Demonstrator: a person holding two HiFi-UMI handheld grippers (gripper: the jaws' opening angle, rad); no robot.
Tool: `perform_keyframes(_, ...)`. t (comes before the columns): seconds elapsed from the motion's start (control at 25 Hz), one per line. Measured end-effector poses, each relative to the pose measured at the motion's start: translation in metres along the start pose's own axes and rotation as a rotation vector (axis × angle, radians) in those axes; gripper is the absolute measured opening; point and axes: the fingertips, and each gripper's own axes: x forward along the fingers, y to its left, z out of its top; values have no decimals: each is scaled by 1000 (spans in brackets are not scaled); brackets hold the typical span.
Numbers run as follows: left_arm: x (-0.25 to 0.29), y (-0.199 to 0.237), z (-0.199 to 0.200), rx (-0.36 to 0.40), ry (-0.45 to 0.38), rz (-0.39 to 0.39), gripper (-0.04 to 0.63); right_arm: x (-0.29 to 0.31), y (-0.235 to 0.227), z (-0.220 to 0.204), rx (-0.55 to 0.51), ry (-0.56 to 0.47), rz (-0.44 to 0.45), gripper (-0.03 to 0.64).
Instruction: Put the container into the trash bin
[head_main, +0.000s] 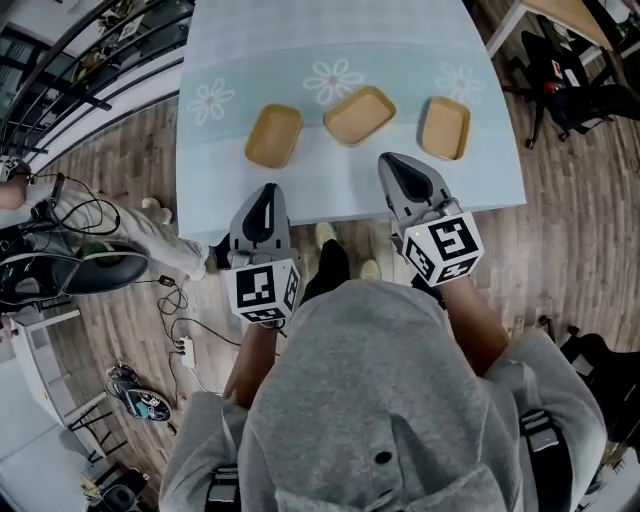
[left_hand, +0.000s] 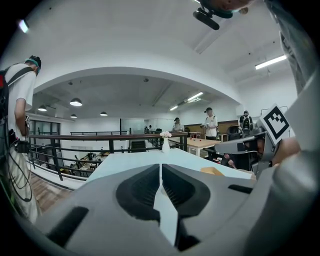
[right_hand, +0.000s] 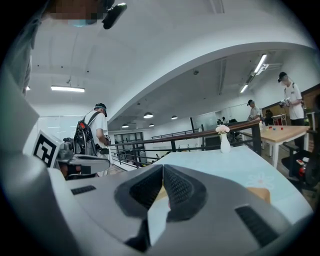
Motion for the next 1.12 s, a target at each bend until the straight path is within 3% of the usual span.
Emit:
perform_keyframes(0.92, 68, 51, -53, 11, 147, -148, 21, 80, 1, -14, -11, 110, -31, 26)
perform_keyframes(1.12, 78, 53, -70, 10, 197, -182, 97, 87, 0, -21, -11, 139, -48, 26)
